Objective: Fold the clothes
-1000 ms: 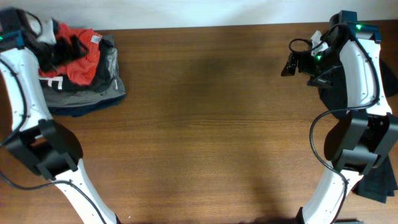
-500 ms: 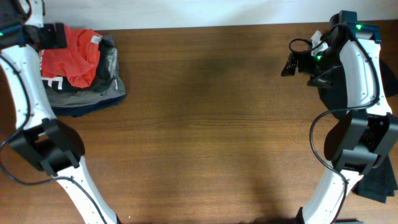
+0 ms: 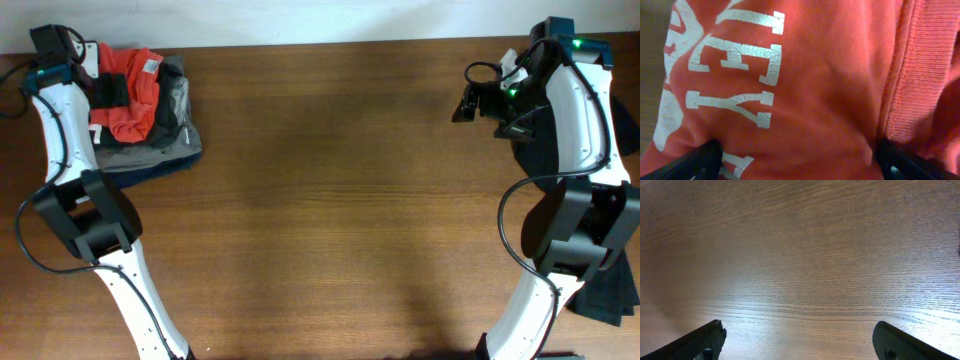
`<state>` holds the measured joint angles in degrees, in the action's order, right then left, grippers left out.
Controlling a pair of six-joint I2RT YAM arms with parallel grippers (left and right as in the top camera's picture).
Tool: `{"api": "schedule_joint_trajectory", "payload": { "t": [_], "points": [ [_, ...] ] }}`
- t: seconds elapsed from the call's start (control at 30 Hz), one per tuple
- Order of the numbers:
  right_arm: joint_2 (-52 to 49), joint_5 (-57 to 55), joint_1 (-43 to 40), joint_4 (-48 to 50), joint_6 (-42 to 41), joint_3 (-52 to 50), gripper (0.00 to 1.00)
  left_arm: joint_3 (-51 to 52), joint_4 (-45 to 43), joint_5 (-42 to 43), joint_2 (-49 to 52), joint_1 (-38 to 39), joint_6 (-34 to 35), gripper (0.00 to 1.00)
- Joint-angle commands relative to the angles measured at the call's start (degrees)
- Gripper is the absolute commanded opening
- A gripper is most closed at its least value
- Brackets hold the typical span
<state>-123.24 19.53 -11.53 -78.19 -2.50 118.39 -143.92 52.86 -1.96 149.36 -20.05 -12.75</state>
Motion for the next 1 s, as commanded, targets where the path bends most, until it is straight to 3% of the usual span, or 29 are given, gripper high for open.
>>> {"api": "schedule_joint_trajectory", "payload": {
  "t": [0.0,0.4,0.73,0.97],
  "points": [
    [1.0,0.1,0.4,0.0,0.5,1.1,0.99,1.4,3.3,-0.9,7.2,-0.3,1.2,0.99],
    [1.1,0.1,-0.6,-0.5,0.6,3.6,0.99,-2.0,7.3,-0.9,4.8,-0.2,1.2,0.99],
    [1.2,-2.8,-4.4,-14.2,5.0,32.9,0.99,-8.5,18.8,0.3,-9.4,0.1,3.5,0.99],
    [3.5,-6.3,-3.7,-19.1,5.7,46.3,0.99,-8.5,24.9,15.6,-20.4,0.7,3.5,0.99]
  ]
}}
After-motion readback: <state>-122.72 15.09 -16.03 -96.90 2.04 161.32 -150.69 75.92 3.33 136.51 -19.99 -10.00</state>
